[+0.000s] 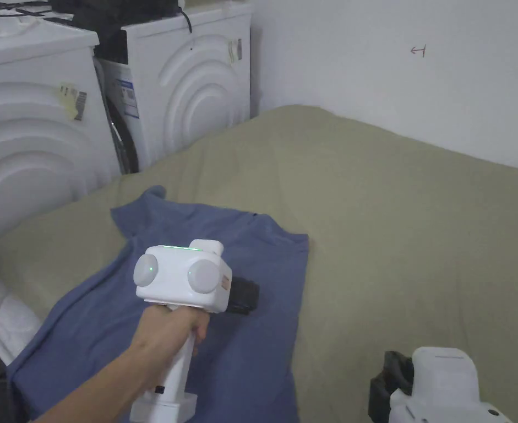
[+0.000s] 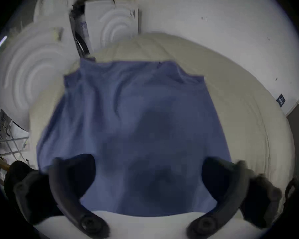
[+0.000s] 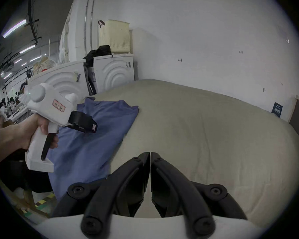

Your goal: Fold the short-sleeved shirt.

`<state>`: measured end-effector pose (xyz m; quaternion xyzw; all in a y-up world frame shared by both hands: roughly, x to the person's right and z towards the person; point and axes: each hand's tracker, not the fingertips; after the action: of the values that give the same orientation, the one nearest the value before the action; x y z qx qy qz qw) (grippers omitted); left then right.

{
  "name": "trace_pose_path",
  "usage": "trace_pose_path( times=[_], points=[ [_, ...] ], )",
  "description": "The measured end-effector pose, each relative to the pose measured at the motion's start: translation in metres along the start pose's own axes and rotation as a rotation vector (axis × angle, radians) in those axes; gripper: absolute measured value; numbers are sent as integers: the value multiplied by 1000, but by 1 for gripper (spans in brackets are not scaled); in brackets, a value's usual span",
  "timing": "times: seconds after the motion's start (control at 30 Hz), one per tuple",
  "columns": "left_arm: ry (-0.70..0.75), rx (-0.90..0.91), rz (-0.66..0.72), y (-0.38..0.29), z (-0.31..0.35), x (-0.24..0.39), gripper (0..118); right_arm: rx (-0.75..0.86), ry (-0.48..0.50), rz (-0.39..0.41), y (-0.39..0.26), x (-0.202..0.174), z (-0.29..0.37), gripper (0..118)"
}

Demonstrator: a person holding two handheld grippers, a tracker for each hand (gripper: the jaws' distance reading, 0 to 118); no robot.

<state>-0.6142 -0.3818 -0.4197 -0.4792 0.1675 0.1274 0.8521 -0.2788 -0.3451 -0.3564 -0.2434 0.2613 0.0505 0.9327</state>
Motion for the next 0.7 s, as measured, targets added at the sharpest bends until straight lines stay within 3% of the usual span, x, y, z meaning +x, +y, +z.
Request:
trace_pose_path(
  times=[0.1,0.27,0.3,0.33,0.37,0.4,0.57,0.63,0.7],
  points=[
    [100,36,-6,-1,-1,4,114,-21,-2,-3,-6,5,-4,8],
    [99,6,-27,0,-42,3,109,-31,-19,-2,-10,19,0,8],
    [105,6,-35,1,-41,4,97,-33,-23,-1,-10,23,2,8],
    [100,18,-50,1,-34,10,75,-32,-36,0,-10,28,5,8],
    [107,50,-77,1,-29,13,34,-31,-43,-3,-10,34,9,8],
    [142,83,-88,2,-23,19,1,-36,-46,-12,-9,40,13,8],
    [158,127,-93,-2,23,37,1,-21,-107,-29,-5,74,50,8],
    [44,177,-32,-3,61,45,1,-6,-145,-39,-4,91,70,8],
    [-17,209,-89,-5,92,68,1,16,-188,-63,-3,108,88,8]
  ],
)
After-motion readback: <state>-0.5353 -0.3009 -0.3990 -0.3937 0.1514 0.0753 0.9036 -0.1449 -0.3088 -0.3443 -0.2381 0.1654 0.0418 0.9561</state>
